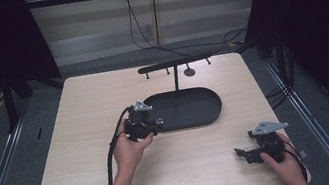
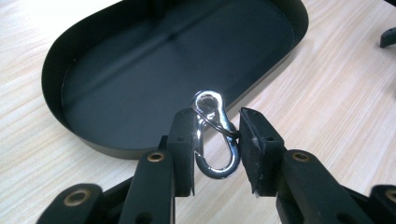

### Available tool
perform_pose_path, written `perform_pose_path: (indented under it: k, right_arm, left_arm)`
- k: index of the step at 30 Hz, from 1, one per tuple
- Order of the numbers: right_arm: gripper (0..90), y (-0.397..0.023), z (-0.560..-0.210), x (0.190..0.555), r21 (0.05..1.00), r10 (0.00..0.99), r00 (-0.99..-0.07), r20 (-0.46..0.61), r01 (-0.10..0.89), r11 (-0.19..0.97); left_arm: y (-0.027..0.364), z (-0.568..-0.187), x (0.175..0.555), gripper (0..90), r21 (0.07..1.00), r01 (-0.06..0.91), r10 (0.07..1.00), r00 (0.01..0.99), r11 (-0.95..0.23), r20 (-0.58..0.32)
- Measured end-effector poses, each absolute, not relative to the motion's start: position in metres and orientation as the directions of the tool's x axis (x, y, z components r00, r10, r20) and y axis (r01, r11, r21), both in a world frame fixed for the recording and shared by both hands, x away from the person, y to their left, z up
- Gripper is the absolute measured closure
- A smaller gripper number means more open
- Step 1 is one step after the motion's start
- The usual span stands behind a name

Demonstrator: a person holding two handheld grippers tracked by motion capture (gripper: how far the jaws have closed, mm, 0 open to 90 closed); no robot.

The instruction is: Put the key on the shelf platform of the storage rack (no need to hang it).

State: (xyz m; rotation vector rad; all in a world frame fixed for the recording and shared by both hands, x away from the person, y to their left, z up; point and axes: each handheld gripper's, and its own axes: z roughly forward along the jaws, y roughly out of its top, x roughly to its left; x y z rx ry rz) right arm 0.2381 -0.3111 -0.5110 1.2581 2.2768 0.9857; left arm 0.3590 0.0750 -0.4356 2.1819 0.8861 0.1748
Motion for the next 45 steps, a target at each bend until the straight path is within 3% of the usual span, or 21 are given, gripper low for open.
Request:
perform_pose_path:
  k: [45]
  right_arm:
    - [13.3,-0.311,-0.511,0.238,0.720,0.841,-0.540,0.022,0.592,0.361]
  left_arm:
    - [0.044,-0.432,0.387,67.3,0.723,0.547,0.698,0.705,-0.421,-0.126]
